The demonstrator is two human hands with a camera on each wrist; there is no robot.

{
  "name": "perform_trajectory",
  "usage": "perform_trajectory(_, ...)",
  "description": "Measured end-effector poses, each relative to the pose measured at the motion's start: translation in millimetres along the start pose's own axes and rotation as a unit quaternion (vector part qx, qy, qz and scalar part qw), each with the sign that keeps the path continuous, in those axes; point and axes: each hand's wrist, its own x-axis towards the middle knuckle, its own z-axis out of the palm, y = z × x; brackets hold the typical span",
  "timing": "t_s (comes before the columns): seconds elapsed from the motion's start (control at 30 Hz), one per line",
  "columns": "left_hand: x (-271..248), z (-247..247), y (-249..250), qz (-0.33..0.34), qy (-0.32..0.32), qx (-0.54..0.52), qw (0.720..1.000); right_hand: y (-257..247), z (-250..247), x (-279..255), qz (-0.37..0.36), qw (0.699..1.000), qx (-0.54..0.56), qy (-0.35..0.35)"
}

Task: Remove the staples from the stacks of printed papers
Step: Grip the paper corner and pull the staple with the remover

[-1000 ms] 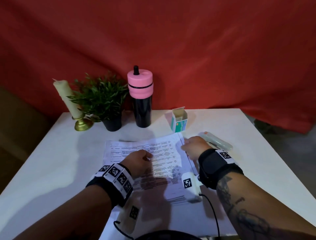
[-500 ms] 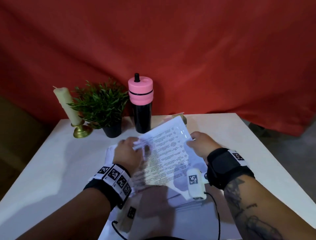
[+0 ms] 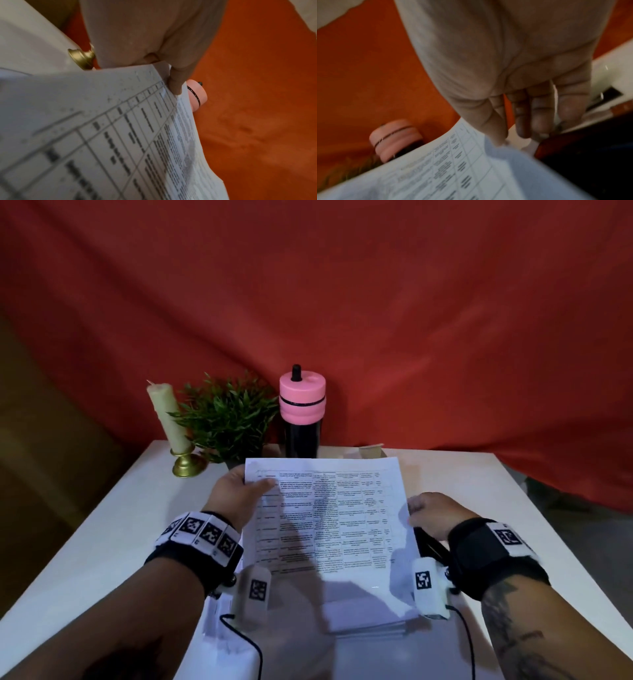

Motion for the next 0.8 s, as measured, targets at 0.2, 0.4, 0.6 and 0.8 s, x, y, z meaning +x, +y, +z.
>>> perform_trajectory(0.2,-7,0,2,0.011,0.016,-0.019,1.000,19,9,-6,0.052,0.990,-0.129,-0.020)
perform_trajectory(0.4,-16,0,14,0.039,0.015,0.007,0.999,36,29,-14,0.032,0.995,0.015,0.095)
perform_trajectory(0.6,-20,5,26,0.062,0.011,0.025,0.998,-19,-18,-20,0.033,0.980,0.010,0.196)
perform_trajectory(0.8,-36,23,60,0.121,-0.027,0.065,0.990,-95,-40,-48,-0.131,0.879,0.423,0.177)
